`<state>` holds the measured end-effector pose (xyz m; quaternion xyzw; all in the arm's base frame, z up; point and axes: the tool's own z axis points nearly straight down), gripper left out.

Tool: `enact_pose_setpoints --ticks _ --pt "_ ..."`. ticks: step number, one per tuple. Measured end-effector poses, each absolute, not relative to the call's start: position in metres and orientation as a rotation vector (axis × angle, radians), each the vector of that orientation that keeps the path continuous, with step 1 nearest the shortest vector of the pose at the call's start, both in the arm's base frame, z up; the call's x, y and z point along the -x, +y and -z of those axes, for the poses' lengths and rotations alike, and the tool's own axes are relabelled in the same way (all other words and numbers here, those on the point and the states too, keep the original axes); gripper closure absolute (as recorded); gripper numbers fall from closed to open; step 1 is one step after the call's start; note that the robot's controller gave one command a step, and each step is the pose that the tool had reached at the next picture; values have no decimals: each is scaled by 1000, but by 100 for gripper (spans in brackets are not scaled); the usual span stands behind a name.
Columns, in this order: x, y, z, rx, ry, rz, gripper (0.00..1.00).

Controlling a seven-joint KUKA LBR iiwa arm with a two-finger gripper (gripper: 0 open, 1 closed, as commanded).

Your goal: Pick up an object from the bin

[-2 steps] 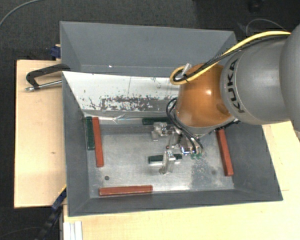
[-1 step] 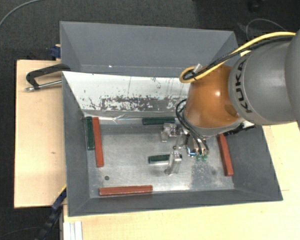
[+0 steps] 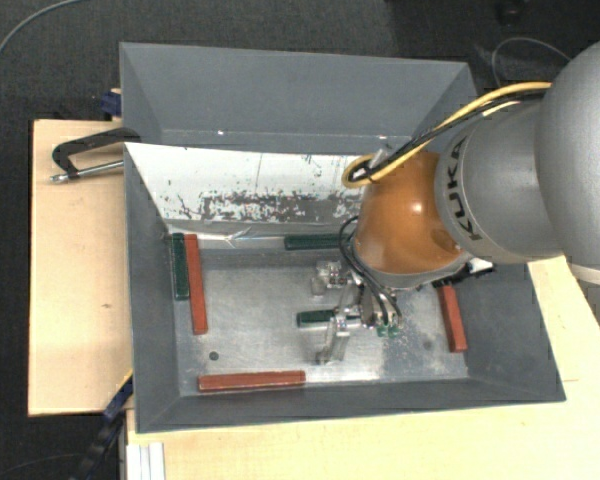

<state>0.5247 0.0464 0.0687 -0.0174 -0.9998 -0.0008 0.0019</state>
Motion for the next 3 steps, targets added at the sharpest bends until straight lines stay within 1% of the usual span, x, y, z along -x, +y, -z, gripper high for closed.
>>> enact_pose_setpoints --ticks 1,2,3 --pt "-525 47 -69 53 -3140 3 0" --pt "-525 47 -69 55 -3140 3 100" --pt "-526 48 -77 54 -3146 4 100"
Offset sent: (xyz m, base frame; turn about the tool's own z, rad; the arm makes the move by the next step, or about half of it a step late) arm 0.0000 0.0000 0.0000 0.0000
